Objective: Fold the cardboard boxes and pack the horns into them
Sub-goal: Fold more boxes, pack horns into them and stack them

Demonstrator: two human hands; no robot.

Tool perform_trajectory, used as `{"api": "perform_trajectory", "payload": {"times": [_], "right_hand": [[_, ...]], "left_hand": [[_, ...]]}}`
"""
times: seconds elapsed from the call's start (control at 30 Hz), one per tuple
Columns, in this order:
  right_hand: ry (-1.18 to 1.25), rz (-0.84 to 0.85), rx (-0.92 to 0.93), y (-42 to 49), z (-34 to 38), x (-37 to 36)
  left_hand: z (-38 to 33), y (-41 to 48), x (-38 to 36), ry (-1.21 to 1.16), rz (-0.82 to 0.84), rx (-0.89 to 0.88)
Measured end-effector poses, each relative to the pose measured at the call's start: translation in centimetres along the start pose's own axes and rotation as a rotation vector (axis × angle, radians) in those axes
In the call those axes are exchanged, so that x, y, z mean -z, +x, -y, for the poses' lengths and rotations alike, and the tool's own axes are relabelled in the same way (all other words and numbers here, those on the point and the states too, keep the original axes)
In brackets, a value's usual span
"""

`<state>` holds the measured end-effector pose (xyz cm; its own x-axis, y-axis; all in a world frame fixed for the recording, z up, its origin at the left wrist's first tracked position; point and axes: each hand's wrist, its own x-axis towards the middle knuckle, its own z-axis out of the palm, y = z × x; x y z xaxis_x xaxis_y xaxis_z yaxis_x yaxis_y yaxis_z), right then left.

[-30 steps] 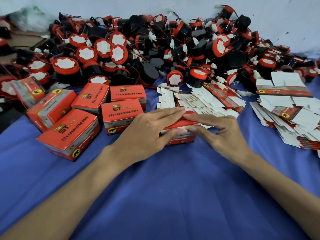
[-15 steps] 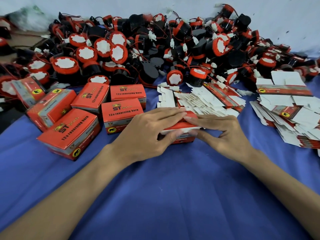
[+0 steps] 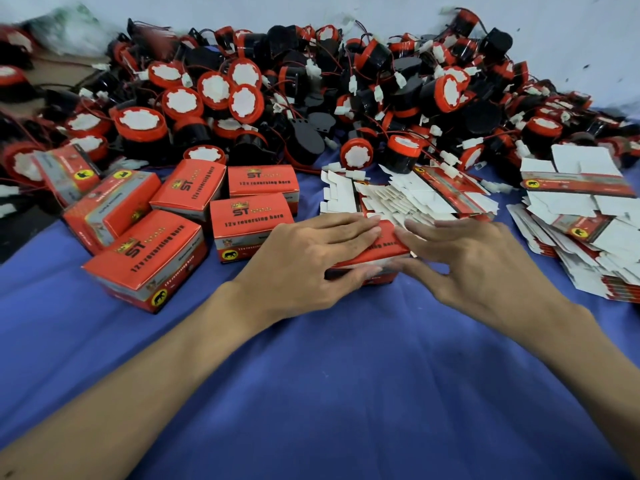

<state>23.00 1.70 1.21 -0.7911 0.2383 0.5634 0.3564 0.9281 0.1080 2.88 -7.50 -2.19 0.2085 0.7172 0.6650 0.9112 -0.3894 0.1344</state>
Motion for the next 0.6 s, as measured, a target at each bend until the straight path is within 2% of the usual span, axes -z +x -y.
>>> {"api": "perform_trajectory", "payload": {"times": [0.07, 0.23, 0.4, 0.53, 0.6], "right_hand": [[0.056, 0.044, 0.002, 0.0, 0.2, -0.2], [0.002, -0.111, 0.075, -0.4, 0.5, -1.7], [-0.026, -0.179, 0.103, -0.8, 0.6, -3.2], [-0.018, -0.156, 0.11, -1.0, 0.8, -3.5], [0.07, -0.121, 0.071, -1.0, 0.8, -3.3]], "left_hand": [[0.0, 0.1, 0.1, 0.001, 0.007, -0.005], [-0.3, 0.2, -0.3, 0.014, 0.051, 0.017], [-0.4, 0.6, -0.4, 0.051, 0.125, 0.025], [-0.1, 0.7, -0.4, 0.056, 0.124, 0.007], [-0.2, 0.6, -0.5, 0.029, 0.123, 0.018]]}}
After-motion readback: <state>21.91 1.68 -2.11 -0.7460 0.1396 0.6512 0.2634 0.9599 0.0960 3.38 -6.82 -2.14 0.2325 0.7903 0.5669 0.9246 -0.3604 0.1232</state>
